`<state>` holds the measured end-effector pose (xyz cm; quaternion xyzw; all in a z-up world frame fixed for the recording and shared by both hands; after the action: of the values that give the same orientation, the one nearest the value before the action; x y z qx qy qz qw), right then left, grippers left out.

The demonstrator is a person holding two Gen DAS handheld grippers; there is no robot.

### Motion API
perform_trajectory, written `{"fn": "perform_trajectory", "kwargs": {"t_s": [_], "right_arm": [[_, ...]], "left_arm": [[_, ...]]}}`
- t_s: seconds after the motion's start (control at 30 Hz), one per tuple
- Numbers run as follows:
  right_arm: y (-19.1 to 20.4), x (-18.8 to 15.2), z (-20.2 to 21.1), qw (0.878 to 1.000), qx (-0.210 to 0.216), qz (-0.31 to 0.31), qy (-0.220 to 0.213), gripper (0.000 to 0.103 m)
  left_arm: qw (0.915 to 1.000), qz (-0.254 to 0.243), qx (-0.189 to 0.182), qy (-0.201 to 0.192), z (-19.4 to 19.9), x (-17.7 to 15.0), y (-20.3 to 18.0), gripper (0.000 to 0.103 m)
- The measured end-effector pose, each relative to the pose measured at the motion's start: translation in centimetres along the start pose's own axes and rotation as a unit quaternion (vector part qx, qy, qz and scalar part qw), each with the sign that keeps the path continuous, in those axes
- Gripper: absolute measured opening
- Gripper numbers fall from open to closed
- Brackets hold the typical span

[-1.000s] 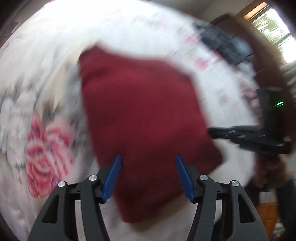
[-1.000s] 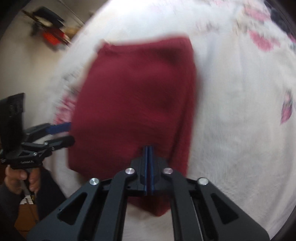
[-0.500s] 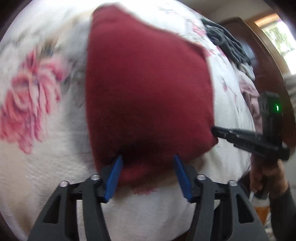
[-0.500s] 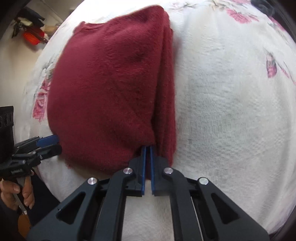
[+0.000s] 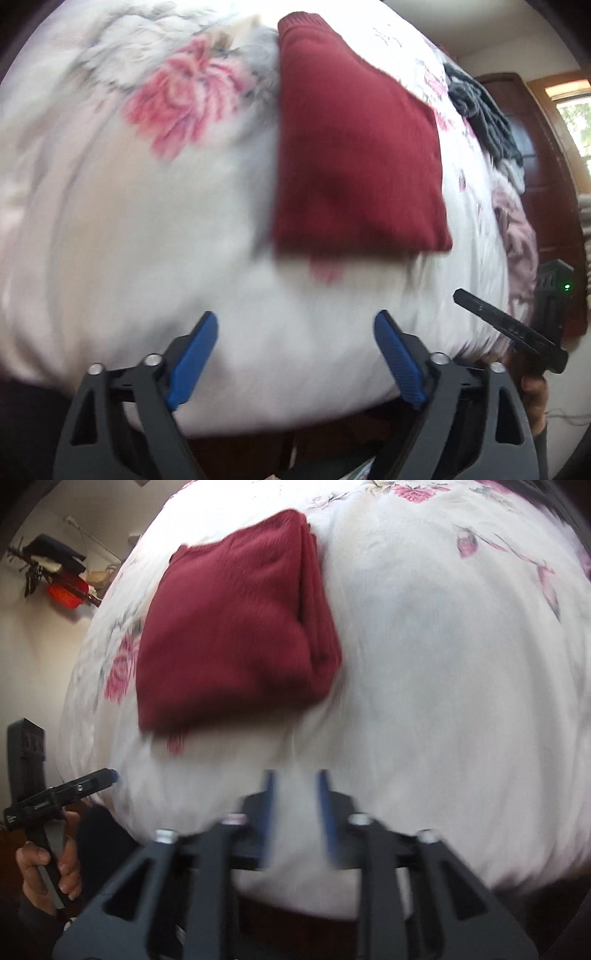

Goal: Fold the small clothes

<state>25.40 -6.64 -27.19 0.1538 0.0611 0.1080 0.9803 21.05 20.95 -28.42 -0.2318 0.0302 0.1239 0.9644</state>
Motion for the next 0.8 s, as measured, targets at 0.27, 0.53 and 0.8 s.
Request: {"fn": "perform_trajectory", "kwargs": {"t_s": [0.27,0.53,0.8], "right_arm": [[4.3,-7.1,-0.1,0.996,-0.082,0.019,-0.004,0.08],[11.2,-14.2,11.7,0.971,-0.174,0.054,-0.156,0.098],[14.9,-18.5,24.7,0.938,-0.209,0.045,-0.272,0.1]], "left_arm": [[0.9954,-0.008,0.079,-0.054,4.1,-10.0,-0.6,0.092],[0.9666,-0.024,0.182,-0.179,14.8,-16.3,-6.8,0.093],[0.9401,-0.091,0.191,-0.267,25.0,-21.1,-13.1,0.094]]}}
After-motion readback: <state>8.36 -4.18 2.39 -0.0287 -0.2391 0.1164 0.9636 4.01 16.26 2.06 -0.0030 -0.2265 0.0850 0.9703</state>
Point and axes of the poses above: each gripper's, at about its wrist camera, not at the fingertips, and z roughly against the way its jaws point, y to its left, x to its top, the point moved 2 cm from there along -z, roughly the way its jaws point, and after that the axes turned 15 degrees about y, right-handed, at the moved point
